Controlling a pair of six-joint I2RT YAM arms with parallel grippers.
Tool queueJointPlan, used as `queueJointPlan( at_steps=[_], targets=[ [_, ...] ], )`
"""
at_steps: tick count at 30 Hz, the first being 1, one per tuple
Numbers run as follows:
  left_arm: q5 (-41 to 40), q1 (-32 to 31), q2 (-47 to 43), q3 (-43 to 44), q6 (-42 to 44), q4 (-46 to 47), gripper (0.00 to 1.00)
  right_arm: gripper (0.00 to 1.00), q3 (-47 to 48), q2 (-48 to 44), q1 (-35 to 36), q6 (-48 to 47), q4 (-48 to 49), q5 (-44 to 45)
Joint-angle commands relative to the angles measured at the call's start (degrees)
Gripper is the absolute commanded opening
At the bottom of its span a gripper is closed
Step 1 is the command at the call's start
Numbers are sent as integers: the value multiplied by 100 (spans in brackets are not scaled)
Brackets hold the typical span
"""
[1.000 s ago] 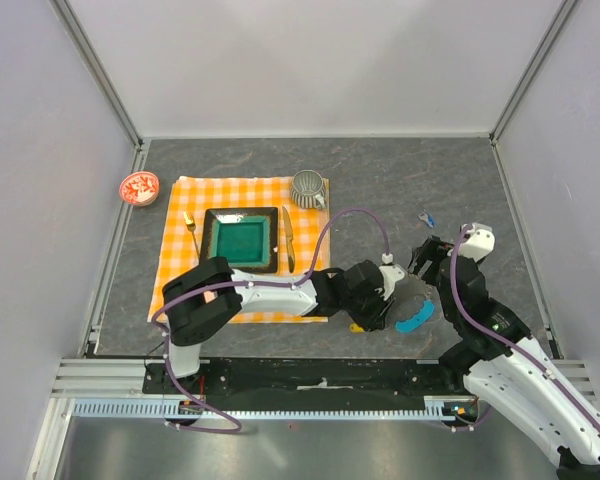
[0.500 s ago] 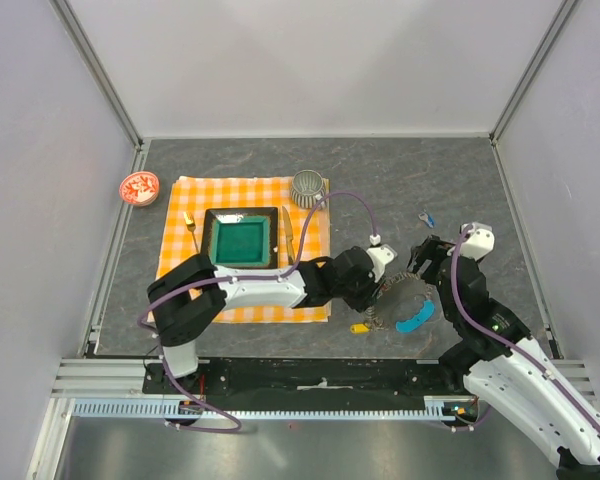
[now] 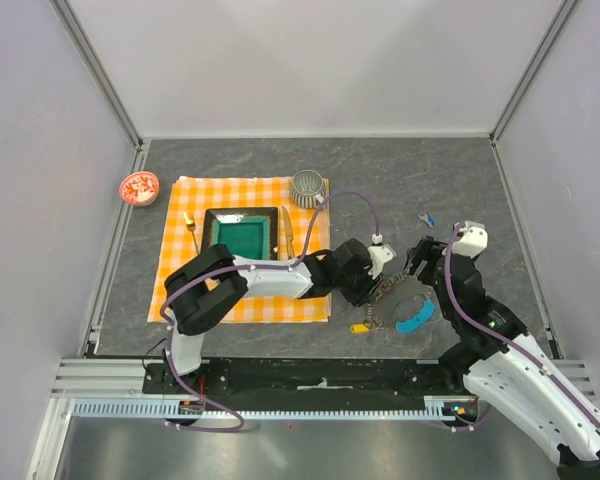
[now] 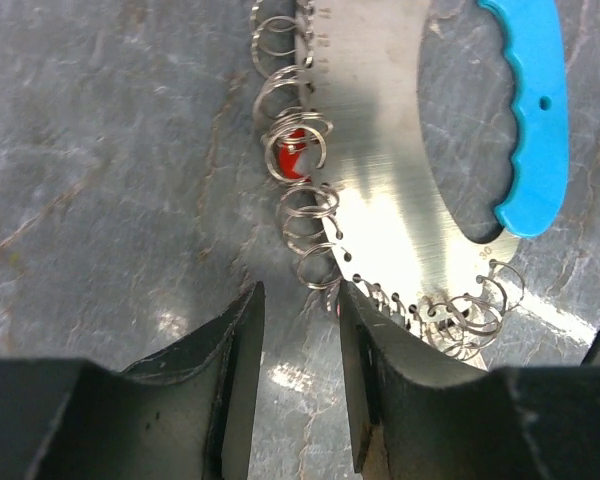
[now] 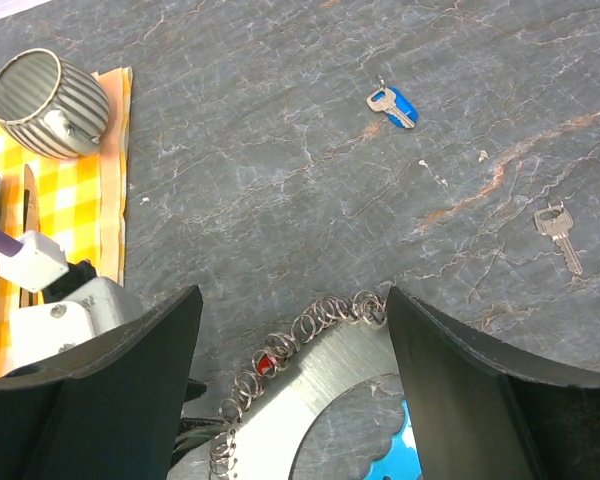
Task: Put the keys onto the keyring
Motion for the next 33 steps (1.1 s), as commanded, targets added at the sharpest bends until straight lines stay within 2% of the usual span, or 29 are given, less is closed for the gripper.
queueJointPlan(
  at_steps=[1,18,19,22,23,25,33],
  targets=[
    [641,-18,224,249,568,382,43,82,-16,74,12,-86,129,-61],
    [1239,87,751,320,630,601,42,82,-51,101,12,-139,147,-227],
    [1274,87,760,320,621,671,40,82,-33,118,12,-156,147,-288],
    [1354,78,743,241,577,820,24,82,-7,128,3,-183,147,-385],
    [1354,87,708,197,568,873,12,82,-7,136,3,-192,138,-403],
    [1275,87,559,48,568,961,2,82,19,127,12,-201,120,-491],
    [791,122,-197,-532,612,1357,2,82,239,381,12,-183,-143,-966]
  ],
)
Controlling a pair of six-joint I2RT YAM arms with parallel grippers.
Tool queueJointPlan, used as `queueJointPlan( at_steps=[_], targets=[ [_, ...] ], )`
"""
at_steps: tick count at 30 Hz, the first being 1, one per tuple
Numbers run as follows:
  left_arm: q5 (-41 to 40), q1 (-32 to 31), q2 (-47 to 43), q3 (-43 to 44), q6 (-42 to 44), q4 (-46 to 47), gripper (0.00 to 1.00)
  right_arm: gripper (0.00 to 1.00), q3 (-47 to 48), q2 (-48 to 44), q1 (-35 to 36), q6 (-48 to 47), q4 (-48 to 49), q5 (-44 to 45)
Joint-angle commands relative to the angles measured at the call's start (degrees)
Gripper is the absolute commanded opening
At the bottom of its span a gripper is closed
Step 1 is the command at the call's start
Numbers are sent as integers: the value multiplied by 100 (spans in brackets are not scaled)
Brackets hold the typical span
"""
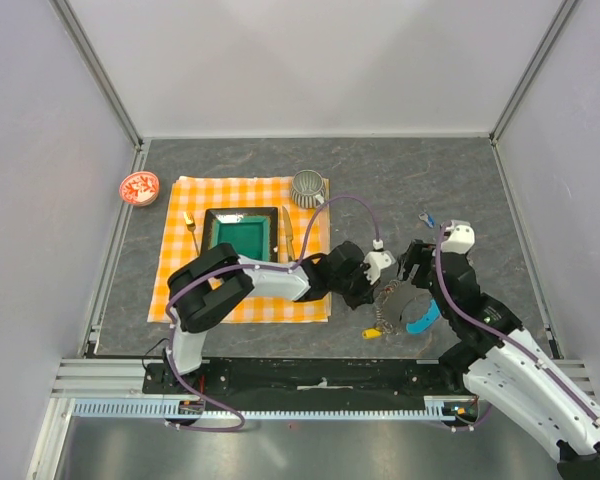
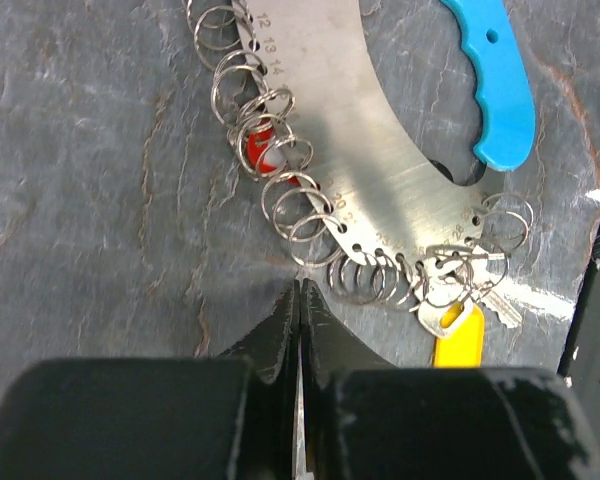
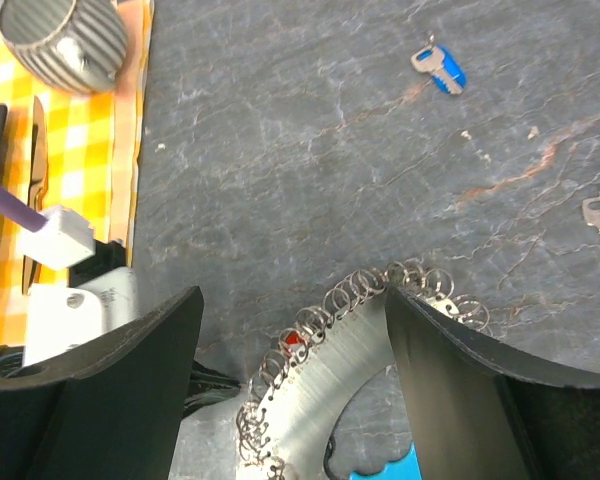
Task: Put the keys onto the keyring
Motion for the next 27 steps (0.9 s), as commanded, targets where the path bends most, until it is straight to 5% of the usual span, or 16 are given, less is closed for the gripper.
queueJointPlan(
  at_steps=[1,7,13,22,27],
  targets=[
    [-280,22,-619,-275,188,330,2,81,294,220,16,3,-139,-402],
    [-842,30,-1103,-758,92,462,2,80,496,914,8,73,-455,-1087],
    [-1659,136,-1805,-1408,-382,945,4,65,917,1942,-18,-190,-982,-1650],
    [-2644,250,-2878,-1927,-559,866,45,47,1199,3077,-467,-506,-1124,-2159],
    [-2662,294,-3098,-2094,-550,849,51,44,1068,3463,-502,-533,-1062,-2485]
  ],
)
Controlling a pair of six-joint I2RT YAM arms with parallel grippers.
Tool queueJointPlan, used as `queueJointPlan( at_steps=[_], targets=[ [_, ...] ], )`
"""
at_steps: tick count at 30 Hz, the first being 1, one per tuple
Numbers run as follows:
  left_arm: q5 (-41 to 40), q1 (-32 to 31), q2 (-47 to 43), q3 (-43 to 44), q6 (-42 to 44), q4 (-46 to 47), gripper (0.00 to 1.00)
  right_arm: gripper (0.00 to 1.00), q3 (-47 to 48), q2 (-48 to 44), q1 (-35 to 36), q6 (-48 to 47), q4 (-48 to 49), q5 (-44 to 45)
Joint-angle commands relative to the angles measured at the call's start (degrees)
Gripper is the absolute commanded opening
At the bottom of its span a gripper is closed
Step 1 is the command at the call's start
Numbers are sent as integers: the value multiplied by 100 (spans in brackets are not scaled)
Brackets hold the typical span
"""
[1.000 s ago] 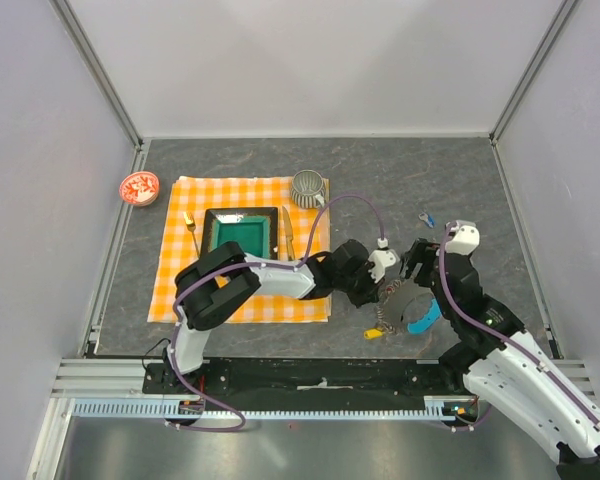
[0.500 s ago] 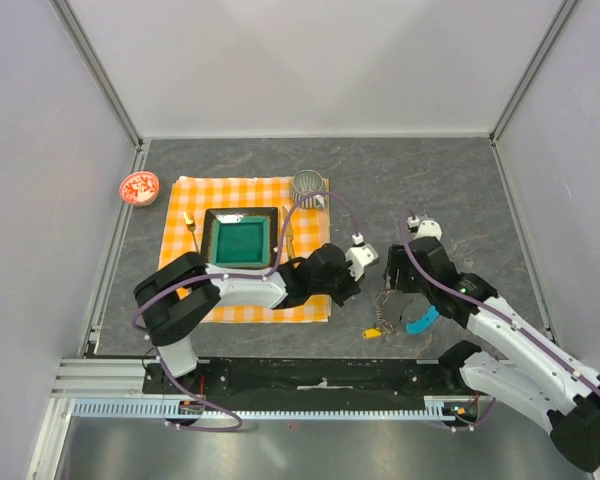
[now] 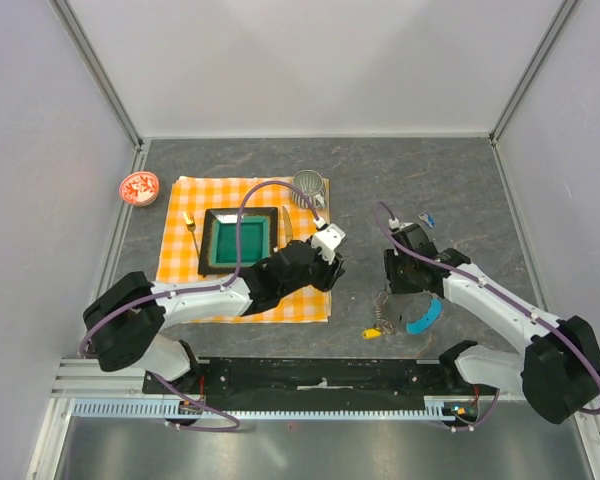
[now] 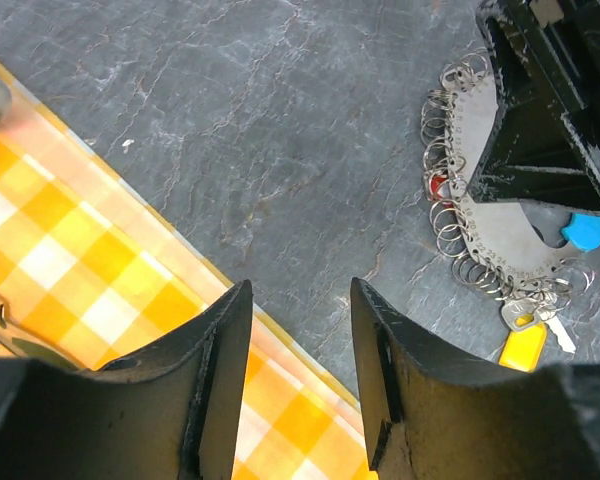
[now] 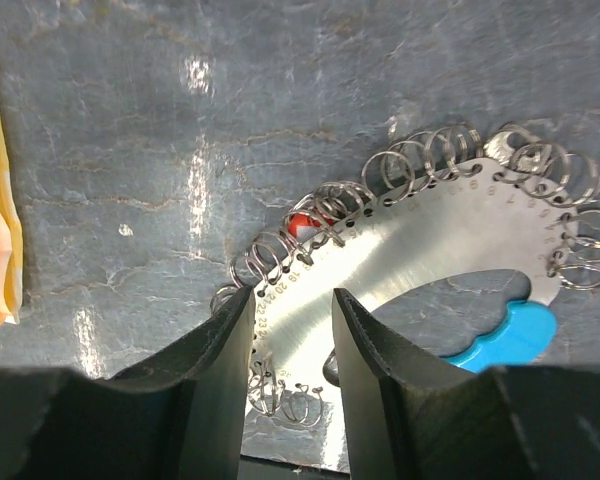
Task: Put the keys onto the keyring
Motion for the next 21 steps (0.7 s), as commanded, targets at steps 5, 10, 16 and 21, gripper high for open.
queueJointPlan(
  at_steps=[5,10,16,21],
  targets=[
    [-266,78,-321,-141,-106,190,52,42,20,403,-56,-54,301,-348],
    [-187,87,-321,-149,-133,155,52,41,-191,534,-118,7,581,-172],
    [-108,96,-330,-114,-168,33,52,38,-402,754,-197,-54,898,-277],
    [-108,104,-382,-79,-133,-38,52,21,-349,763,-197,-186,1118,-444]
  ],
)
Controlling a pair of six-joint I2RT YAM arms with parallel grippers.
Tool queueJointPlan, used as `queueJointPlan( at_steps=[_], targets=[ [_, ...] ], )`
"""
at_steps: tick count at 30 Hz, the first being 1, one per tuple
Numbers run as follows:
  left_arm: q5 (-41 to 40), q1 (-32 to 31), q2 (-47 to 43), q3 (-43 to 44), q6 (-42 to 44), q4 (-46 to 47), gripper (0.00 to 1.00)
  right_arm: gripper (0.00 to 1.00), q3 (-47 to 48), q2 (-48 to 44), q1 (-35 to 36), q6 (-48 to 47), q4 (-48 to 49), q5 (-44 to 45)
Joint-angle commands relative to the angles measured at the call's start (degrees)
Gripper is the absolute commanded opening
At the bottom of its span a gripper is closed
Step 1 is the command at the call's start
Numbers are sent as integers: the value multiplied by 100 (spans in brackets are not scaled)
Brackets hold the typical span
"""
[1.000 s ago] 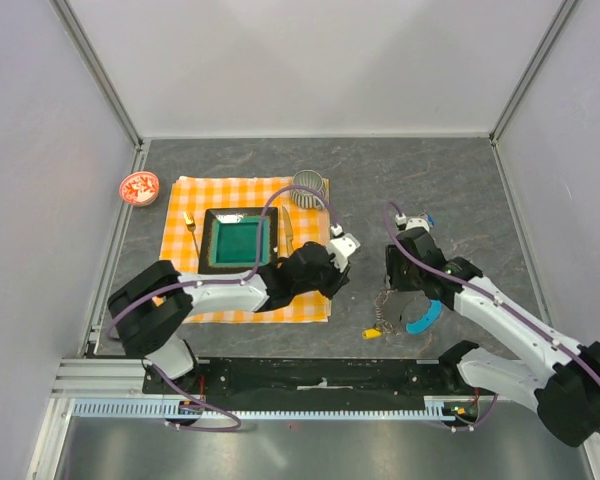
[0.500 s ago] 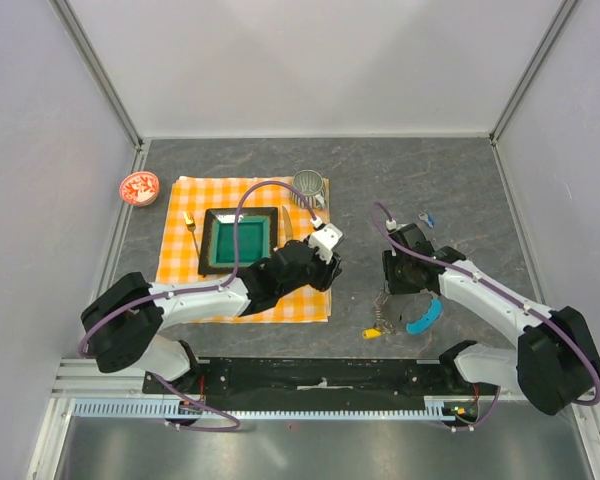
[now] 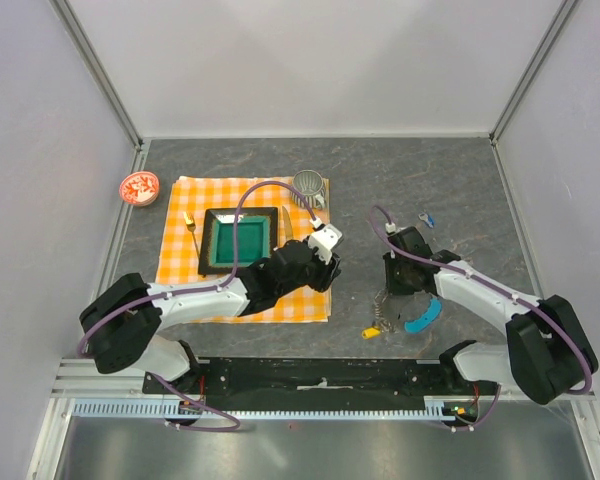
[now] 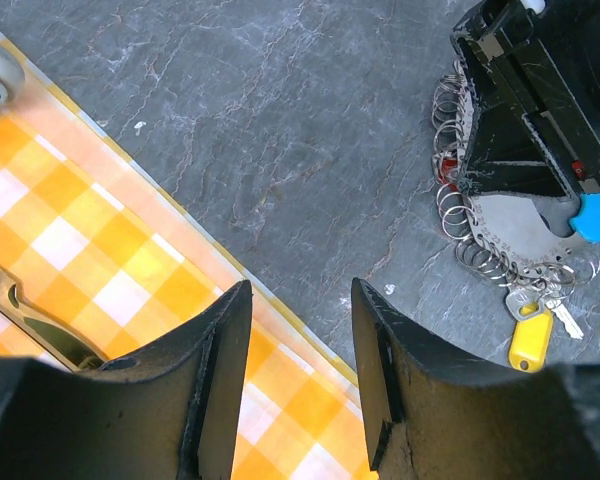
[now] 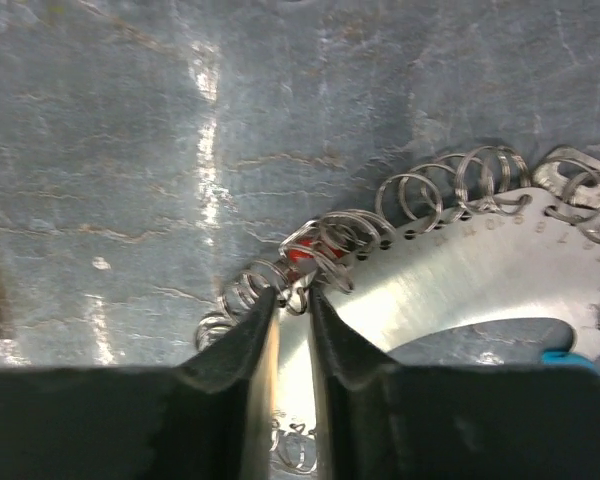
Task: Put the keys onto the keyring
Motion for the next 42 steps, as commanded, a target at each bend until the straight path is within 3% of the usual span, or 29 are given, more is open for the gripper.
queueJointPlan(
  at_steps=[1,3,4,12,18,22,24,31,38,42],
  targets=[
    [-34,43,-238,74,-120,80,52,17,59,18,-18,-153,349,-97],
    [-16,61,-282,83,-102,89,51,2,200,-69,-18,-232,340,-123],
    [-7,87,-300,83,-93,97,51,0,244,-114,-18,-259,340,-140],
    [668,403,-379,65,-76,562,50,0,745,-1043,-18,-899,156,-518],
    [1432,500,-344,381,539,730,50,0,1141,-1756,-9,-1813,-116,-817],
    [1951,570,-405,636,1013,774,54,1,1299,-2108,-9,-2323,-213,-1517],
    [2380,614,-493,698,1286,765,58,2,1334,-2327,-18,-3008,-318,-1801],
    [3481,755,-590,610,1805,976,64,1,1361,-2759,0,-3748,-530,-1670],
    [4017,755,358,742,1263,1186,64,2,1133,-2584,0,-3696,-372,-1845],
    [4308,755,938,585,603,2080,64,2,966,-2566,17,-3713,-275,-1855]
  ],
)
